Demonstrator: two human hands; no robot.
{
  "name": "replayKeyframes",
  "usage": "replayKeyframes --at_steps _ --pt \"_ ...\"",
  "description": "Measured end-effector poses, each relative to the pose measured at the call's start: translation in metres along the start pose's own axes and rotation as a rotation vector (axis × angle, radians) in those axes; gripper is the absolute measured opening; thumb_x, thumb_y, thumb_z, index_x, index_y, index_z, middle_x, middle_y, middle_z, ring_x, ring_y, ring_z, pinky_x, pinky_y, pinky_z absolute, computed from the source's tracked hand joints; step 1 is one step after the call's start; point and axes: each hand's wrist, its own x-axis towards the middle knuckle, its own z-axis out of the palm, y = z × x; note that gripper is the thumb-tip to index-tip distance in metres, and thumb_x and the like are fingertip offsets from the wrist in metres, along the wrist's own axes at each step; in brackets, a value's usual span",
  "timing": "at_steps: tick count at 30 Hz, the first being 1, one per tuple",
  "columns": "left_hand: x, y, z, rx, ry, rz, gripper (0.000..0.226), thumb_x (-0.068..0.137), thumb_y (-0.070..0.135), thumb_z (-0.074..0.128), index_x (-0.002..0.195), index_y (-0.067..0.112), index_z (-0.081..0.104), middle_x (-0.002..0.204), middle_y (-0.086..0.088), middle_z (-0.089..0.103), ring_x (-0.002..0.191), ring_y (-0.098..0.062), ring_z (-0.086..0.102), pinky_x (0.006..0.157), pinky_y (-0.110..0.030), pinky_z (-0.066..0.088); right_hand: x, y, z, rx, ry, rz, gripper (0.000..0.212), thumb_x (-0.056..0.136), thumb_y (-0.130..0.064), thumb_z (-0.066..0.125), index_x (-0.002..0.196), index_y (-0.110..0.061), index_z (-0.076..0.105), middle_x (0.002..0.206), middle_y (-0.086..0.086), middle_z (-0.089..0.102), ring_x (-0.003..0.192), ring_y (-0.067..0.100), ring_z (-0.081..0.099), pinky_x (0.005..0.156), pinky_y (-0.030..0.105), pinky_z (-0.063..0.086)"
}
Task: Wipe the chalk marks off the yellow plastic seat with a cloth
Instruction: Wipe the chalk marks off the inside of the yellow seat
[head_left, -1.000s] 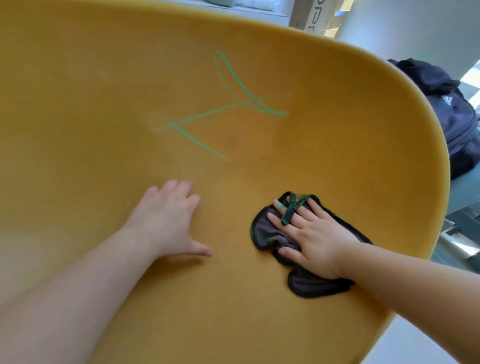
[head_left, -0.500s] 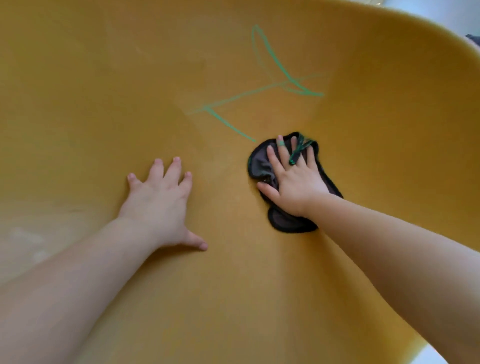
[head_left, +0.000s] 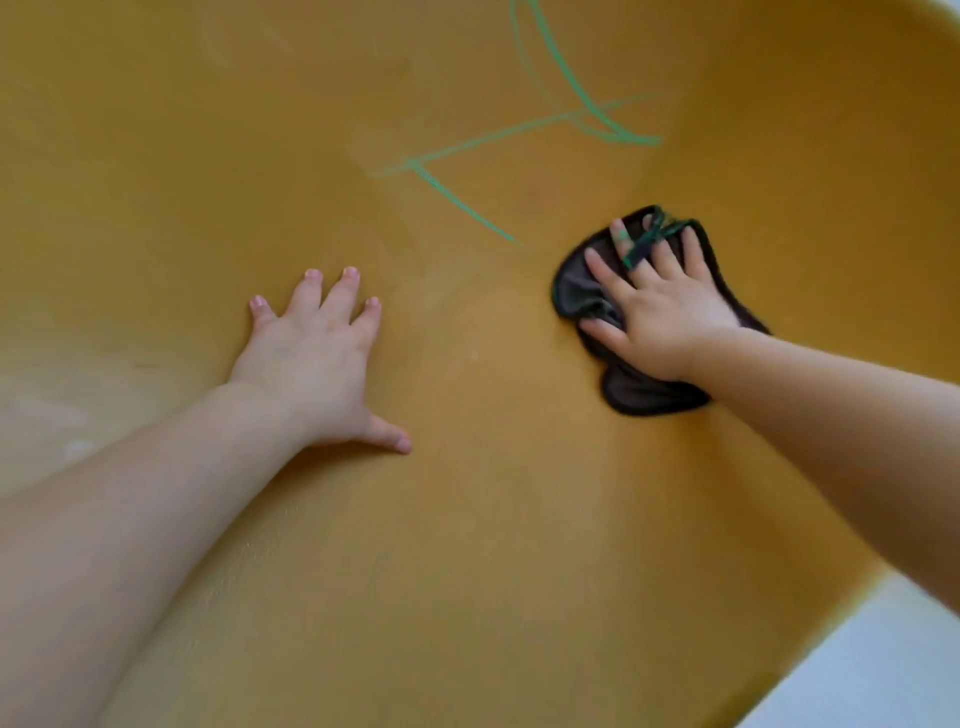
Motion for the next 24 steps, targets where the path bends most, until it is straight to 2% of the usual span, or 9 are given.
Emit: replayKeyframes --at_steps 3,7,9,11,13,16,20,22,24 --pt "0.000 -0.001 0.000 0.000 0.007 -0.001 0.153 0.035 0.105 0.043 0.159 0.022 0.006 0.166 -0.004 -0.007 0.150 -0.034 0.003 0.114 -0.063 0.027 -0.003 -0.075 -0.003 0.195 -0.018 -0.008 0.085 0.093 -0.076 0.003 0.163 -0.029 -0.005 0.171 0.004 -0.015 0.156 0.041 0.004 0.123 0.061 -0.005" --pt "-0.002 -0.004 0.000 0.020 0.029 0.015 0.150 0.038 0.105 0.043 0.159 0.023 0.007 0.166 -0.004 -0.003 0.150 -0.033 0.006 0.114 -0.060 0.029 -0.091 -0.135 -0.018 0.321 -0.112 -0.651 0.076 0.097 -0.067 0.009 0.164 -0.031 0.002 0.172 -0.003 -0.005 0.156 0.035 0.008 0.125 0.057 -0.005" --pt "-0.001 -0.008 0.001 0.024 0.022 0.028 0.149 0.038 0.104 0.045 0.159 0.024 0.006 0.166 -0.004 -0.004 0.150 -0.033 0.006 0.115 -0.059 0.028 -0.148 -0.131 -0.024 0.347 -0.145 -1.002 0.066 0.104 -0.058 0.020 0.164 -0.032 0.009 0.172 -0.007 -0.002 0.157 0.031 0.007 0.125 0.054 -0.008" --pt "-0.002 -0.011 0.000 0.009 -0.002 0.040 0.147 0.041 0.101 0.050 0.159 0.024 0.007 0.166 -0.003 -0.006 0.150 -0.033 0.003 0.117 -0.060 0.025 -0.164 -0.099 -0.022 0.368 -0.183 -1.179 0.060 0.107 -0.054 0.020 0.163 -0.037 0.008 0.171 -0.013 -0.005 0.159 0.023 -0.002 0.125 0.048 -0.009" --pt "-0.007 -0.011 -0.002 0.016 -0.012 0.012 0.144 0.043 0.100 0.053 0.159 0.025 0.012 0.166 -0.003 -0.004 0.150 -0.035 0.003 0.118 -0.061 0.019 -0.142 -0.059 -0.007 0.297 -0.201 -1.085 0.057 0.106 -0.059 0.011 0.161 -0.044 0.002 0.171 -0.014 -0.009 0.159 0.019 -0.003 0.126 0.048 -0.006" --pt "-0.018 -0.002 -0.006 0.079 0.031 -0.106 0.135 0.043 0.099 0.055 0.152 0.024 0.030 0.162 -0.009 0.015 0.146 -0.040 0.014 0.114 -0.065 0.020 -0.086 -0.025 0.009 0.141 -0.107 -0.641 0.063 0.097 -0.068 -0.005 0.158 -0.048 -0.005 0.171 -0.006 -0.001 0.157 0.026 0.013 0.126 0.052 0.003" --pt "-0.031 0.006 -0.003 0.043 -0.001 -0.174 0.118 0.056 0.092 0.057 0.147 0.022 0.035 0.157 -0.010 0.021 0.141 -0.040 0.021 0.108 -0.070 0.029 -0.061 -0.075 0.001 0.220 -0.156 -0.194 0.080 0.088 -0.074 -0.003 0.159 -0.040 -0.011 0.171 -0.001 -0.012 0.157 0.036 -0.004 0.124 0.059 -0.006" --pt "-0.034 0.001 0.003 0.037 0.012 -0.181 0.115 0.060 0.093 0.052 0.149 0.023 0.032 0.160 -0.010 0.018 0.142 -0.040 0.020 0.108 -0.070 0.027 -0.081 -0.119 -0.010 0.272 -0.181 -0.263 0.085 0.087 -0.075 0.000 0.162 -0.034 -0.006 0.171 -0.002 -0.013 0.157 0.035 -0.010 0.124 0.061 -0.006" --pt "-0.034 -0.008 0.009 0.039 0.044 -0.177 0.113 0.063 0.094 0.044 0.152 0.026 0.028 0.163 -0.010 0.013 0.145 -0.040 0.017 0.110 -0.070 0.024 -0.120 -0.146 -0.023 0.346 -0.171 -0.536 0.087 0.086 -0.074 0.003 0.163 -0.034 0.002 0.172 -0.003 -0.005 0.158 0.033 -0.007 0.123 0.060 -0.003"
